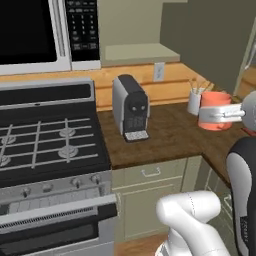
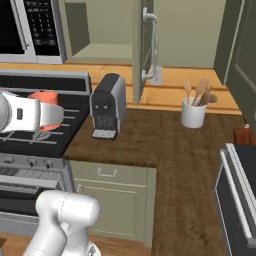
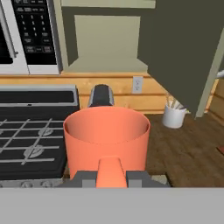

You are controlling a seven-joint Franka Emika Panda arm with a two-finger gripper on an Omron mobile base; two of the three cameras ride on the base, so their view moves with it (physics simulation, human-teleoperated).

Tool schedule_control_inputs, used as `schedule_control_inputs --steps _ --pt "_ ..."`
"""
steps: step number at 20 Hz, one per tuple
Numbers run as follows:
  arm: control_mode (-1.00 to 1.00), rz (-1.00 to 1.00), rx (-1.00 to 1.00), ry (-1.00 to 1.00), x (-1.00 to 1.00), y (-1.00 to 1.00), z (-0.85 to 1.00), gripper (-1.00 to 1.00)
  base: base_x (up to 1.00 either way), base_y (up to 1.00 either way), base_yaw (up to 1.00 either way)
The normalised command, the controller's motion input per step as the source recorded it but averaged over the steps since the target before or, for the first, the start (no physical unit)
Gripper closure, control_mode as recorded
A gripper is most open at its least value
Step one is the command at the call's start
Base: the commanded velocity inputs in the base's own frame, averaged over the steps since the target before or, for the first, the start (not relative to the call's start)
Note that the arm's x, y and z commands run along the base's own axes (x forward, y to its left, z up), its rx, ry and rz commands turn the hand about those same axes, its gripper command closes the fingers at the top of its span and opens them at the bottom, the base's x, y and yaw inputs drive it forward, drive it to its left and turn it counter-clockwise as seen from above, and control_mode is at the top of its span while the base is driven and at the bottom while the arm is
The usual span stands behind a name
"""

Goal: Gather all objects into one cabinet and sort the glasses and bowls to opposite sides.

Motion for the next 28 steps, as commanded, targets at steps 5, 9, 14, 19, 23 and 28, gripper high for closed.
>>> schedule_control_inputs --steps 5,9,14,19,23,28 --pt "1.0 0.0 0.0 0.0 0.0 0.0 0.0 1.0 -0.23 0.98 0.17" --pt "1.0 0.0 0.0 0.0 0.0 0.0 0.0 1.0 -0.22 0.88 0.25" --pt "1.0 0.0 0.0 0.0 0.0 0.0 0.0 1.0 -0.1 0.61 0.25" --pt "1.0 0.0 0.0 0.0 0.0 0.0 0.0 1.0 -0.44 0.78 0.35" --pt "1.0 0.0 0.0 0.0 0.0 0.0 0.0 1.0 -0.49 0.97 0.46" --pt "1.0 0.0 0.0 0.0 0.0 0.0 0.0 1.0 -0.34 0.99 0.66"
